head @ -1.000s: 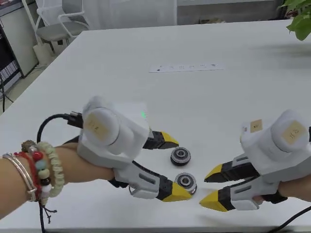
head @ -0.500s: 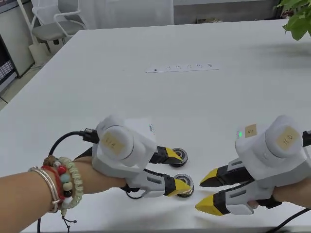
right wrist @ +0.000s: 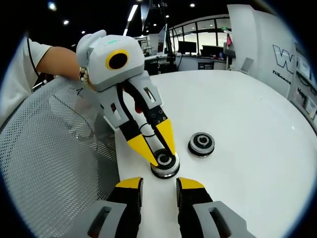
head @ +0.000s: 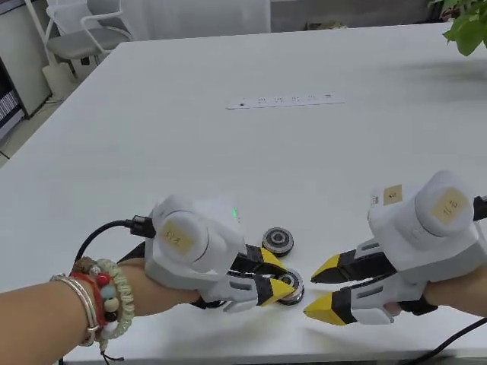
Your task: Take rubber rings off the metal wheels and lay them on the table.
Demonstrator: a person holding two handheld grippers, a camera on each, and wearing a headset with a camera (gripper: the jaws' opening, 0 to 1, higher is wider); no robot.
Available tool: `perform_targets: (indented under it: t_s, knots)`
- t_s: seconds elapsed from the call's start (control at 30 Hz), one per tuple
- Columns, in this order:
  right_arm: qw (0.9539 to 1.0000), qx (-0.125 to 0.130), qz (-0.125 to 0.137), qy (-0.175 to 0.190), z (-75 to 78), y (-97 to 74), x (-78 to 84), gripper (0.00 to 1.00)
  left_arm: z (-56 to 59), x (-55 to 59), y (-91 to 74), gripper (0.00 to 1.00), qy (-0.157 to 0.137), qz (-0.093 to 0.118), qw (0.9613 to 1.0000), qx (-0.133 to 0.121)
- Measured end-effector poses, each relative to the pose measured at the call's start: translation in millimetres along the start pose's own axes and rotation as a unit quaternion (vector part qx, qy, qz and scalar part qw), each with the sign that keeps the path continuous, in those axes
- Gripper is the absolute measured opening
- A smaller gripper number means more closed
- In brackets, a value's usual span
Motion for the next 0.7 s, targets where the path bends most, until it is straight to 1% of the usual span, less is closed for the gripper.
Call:
perform_targets:
  t_s: [0.1, 0.2, 0.3, 0.4, 0.47, 0.53, 0.57, 0.67, 0.7]
  knots:
    - [1.0000, 0.003, 0.003, 0.000, 3.3, -0.6, -3.1, 0.25, -0.2, 1.0, -0.5, 0.09, -0.010, 0.006, 0.9999, -0.002]
    - [1.0000, 0.005, -0.001, -0.002, 7.5, 0.9, -6.1, 0.25, 0.0, 2.1, -1.3, 0.09, -0.010, 0.012, 0.9999, -0.002]
    - [0.9998, 0.004, -0.018, -0.007, 11.6, 3.8, -9.6, 0.25, -0.5, 2.9, -1.3, 0.09, -0.019, 0.015, 0.9997, -0.003]
    - [0.9995, -0.001, -0.030, -0.014, 13.8, 7.6, -14.9, 0.25, -0.7, 3.3, -1.4, 0.09, -0.017, 0.018, 0.9997, -0.002]
    - [0.9986, 0.002, -0.049, -0.022, 15.7, 10.2, -16.4, 0.25, -0.8, 3.8, -1.7, 0.09, -0.019, 0.021, 0.9996, -0.002]
    - [0.9976, -0.004, -0.061, -0.033, 15.5, 13.7, -18.6, 0.26, -0.9, 3.9, -1.7, 0.09, -0.018, 0.022, 0.9996, -0.001]
    - [0.9973, -0.007, -0.064, -0.035, 15.1, 15.3, -19.7, 0.26, -0.9, 3.9, -1.8, 0.09, -0.018, 0.022, 0.9996, 0.000]
    - [0.9953, -0.012, -0.090, -0.035, 13.1, 20.2, -19.4, 0.27, -0.9, 3.7, -1.7, 0.09, -0.017, 0.021, 0.9996, 0.001]
    - [0.9948, -0.013, -0.094, -0.038, 12.3, 21.5, -18.7, 0.27, -1.0, 3.7, -1.7, 0.09, -0.017, 0.021, 0.9996, 0.002]
Point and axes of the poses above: the centre of the closed fingertips' face, and the gripper's own axes: y roughly forward along the fingers, z roughly to its right, x roughly out of its underside, the point moved 7 cm from there along -y, roughly backward along the fingers, and after that the axes turned 15 degrees about z, right-handed, at the moved point
